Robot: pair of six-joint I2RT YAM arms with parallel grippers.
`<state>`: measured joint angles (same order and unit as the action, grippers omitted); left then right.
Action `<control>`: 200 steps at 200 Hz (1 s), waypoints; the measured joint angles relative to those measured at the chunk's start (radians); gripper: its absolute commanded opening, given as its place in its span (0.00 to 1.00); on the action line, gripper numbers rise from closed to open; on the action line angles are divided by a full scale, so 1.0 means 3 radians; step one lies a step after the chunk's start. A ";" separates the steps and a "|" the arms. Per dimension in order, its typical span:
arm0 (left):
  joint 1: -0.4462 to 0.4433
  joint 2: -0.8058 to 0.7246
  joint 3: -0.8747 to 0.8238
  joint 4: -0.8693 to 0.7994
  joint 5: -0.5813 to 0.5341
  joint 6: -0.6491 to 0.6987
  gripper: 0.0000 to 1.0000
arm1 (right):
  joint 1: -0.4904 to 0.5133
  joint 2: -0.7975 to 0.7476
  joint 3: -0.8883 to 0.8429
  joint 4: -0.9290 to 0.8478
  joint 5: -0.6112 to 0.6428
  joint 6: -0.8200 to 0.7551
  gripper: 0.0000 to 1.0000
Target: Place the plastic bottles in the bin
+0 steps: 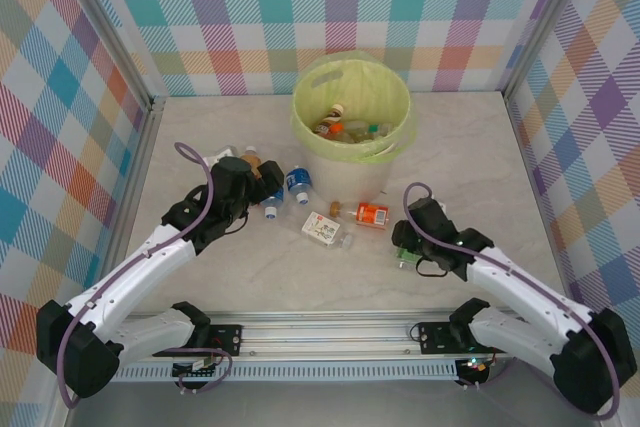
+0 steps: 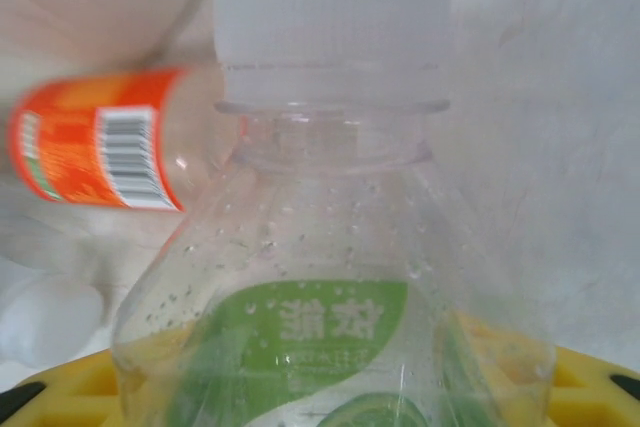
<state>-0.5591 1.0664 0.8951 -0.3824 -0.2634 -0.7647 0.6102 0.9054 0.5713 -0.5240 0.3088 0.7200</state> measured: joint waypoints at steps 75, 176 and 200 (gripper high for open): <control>0.0042 -0.0006 -0.0081 0.0070 0.0027 -0.0107 1.00 | -0.0010 -0.0538 0.0707 0.0301 0.0318 -0.0707 0.51; 0.0071 -0.0099 -0.0153 0.0062 0.0023 -0.0253 1.00 | -0.0029 0.0523 0.2071 0.1483 -0.0275 -0.1609 0.51; 0.0076 -0.0095 -0.0179 0.0055 0.0023 -0.0320 1.00 | -0.0050 0.0891 0.2280 0.1807 -0.0403 -0.1829 0.52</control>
<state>-0.5362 1.0378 0.8413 -0.3660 -0.2565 -0.8608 0.5953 1.1728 1.2552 0.0181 0.1879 0.1715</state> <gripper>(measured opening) 0.999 0.519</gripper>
